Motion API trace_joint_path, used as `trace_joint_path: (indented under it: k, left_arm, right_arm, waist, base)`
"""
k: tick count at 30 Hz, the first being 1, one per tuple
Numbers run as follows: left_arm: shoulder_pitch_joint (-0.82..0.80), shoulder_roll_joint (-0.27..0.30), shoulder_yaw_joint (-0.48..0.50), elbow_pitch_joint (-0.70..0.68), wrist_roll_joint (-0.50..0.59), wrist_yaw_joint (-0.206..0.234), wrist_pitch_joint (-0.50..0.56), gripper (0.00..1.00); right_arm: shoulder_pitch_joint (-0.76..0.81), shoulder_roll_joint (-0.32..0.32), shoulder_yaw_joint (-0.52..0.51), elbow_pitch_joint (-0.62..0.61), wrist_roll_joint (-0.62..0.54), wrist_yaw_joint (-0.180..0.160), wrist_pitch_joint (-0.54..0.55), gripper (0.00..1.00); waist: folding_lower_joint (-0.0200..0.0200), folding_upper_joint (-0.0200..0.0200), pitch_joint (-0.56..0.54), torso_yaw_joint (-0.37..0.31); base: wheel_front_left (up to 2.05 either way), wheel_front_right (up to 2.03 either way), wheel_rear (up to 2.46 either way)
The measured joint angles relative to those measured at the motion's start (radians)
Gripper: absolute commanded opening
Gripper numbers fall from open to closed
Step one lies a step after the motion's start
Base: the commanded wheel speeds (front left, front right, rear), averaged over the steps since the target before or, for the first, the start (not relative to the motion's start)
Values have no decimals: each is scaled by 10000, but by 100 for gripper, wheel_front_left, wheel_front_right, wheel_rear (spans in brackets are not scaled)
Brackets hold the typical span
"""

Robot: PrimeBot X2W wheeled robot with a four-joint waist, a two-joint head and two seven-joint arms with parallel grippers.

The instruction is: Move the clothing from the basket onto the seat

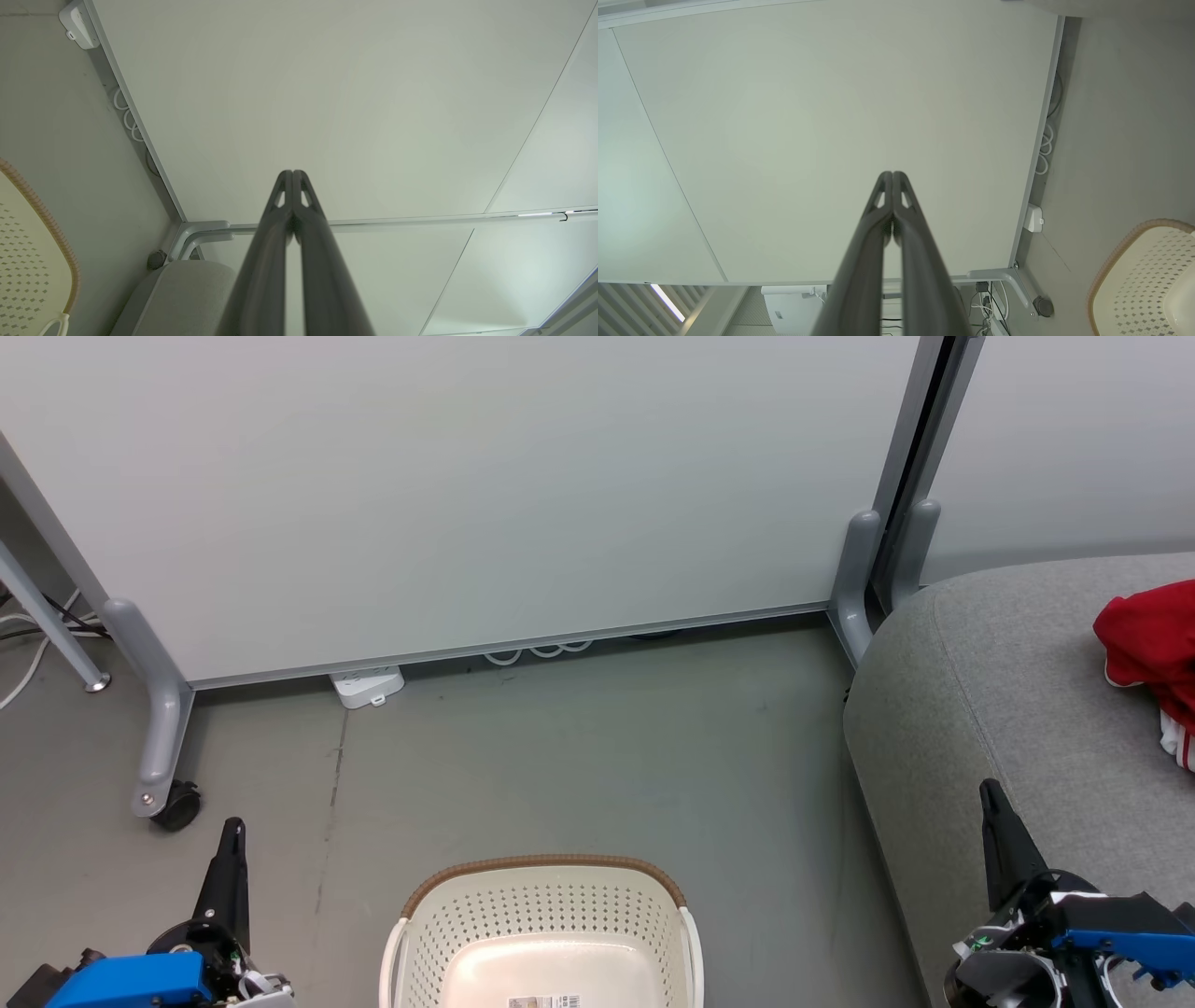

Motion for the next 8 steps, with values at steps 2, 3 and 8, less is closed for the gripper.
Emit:
trace_joint_path:
  k: [2, 3, 8]
  left_arm:
    - [0, -2, 0, 0, 0, 0, 0, 0]
    - [0, -2, 0, 0, 0, 0, 0, 0]
    - [0, -2, 2, 0, 0, 0, 2, 0]
  right_arm:
    - [0, 0, 0, 0, 0, 0, 0, 0]
    - [0, 0, 0, 0, 0, 0, 0, 0]
    - [-1, 0, 0, 2, 0, 0, 0, 0]
  waist:
    - [0, 0, 0, 0]
    - [0, 0, 0, 0]
    - [0, 0, 0, 0]
  base:
    - [0, 0, 0]
    - [0, 0, 0]
    - [0, 0, 0]
